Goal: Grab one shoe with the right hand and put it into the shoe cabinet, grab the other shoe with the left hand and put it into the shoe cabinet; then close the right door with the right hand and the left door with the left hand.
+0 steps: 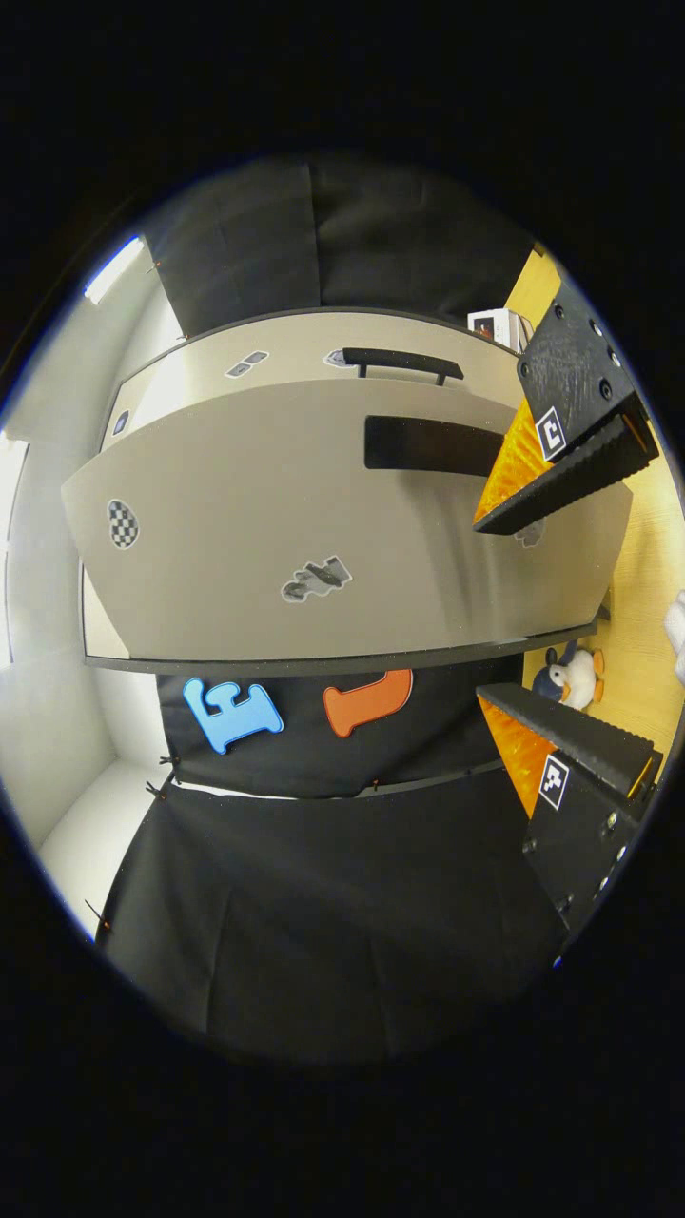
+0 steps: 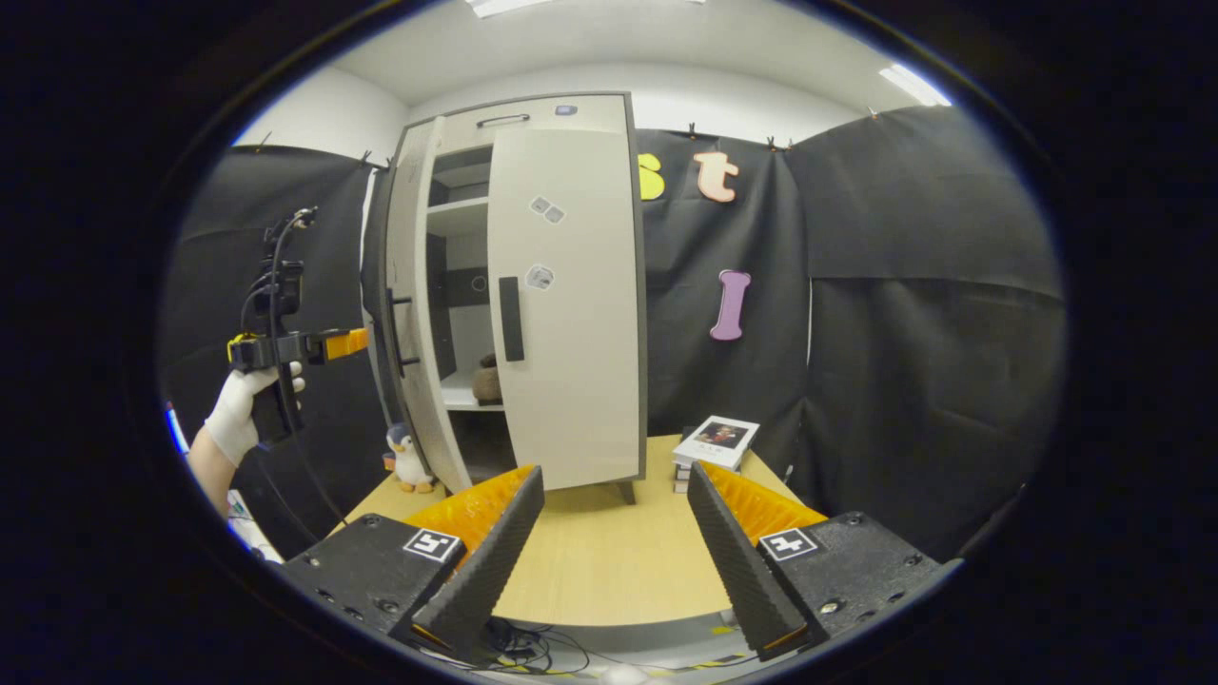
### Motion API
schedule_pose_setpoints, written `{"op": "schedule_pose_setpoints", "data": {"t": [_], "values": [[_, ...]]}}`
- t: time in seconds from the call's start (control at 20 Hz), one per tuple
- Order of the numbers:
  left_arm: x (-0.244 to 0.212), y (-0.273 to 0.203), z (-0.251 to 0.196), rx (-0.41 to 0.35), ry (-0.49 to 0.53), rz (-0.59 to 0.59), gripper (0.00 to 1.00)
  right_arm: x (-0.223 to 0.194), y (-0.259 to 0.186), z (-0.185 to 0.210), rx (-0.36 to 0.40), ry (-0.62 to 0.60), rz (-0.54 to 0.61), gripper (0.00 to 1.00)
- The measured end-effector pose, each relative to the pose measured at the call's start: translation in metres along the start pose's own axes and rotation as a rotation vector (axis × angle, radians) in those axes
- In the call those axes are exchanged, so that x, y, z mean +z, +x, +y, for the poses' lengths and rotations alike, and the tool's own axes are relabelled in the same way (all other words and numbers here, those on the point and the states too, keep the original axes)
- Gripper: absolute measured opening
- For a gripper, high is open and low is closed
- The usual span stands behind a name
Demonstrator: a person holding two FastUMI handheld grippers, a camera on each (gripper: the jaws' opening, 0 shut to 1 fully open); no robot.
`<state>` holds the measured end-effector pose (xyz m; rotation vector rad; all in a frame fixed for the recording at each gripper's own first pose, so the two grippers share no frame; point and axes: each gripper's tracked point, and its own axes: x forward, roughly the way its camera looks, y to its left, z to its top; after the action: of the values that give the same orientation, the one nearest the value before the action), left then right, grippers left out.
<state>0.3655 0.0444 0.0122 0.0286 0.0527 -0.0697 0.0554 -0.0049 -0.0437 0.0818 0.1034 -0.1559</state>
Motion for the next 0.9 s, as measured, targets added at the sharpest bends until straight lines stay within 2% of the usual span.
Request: {"op": "schedule_pose_setpoints", "data": {"t": [0.45,0.7,0.9], "values": [[0.009,-0.085,-0.007,-0.027,-0.006,-0.041,0.96,0.013,0.002,0.023,0.026,-0.017,-0.041,0.99],[-0.004,-0.134,-0.006,-0.038,-0.020,-0.027,0.96,0.017,0.004,0.036,0.040,-0.008,-0.057,0.99],[-0.025,-0.165,0.002,-0.015,-0.038,0.002,0.95,0.020,0.005,0.037,0.029,-0.014,-0.082,0.99]]}}
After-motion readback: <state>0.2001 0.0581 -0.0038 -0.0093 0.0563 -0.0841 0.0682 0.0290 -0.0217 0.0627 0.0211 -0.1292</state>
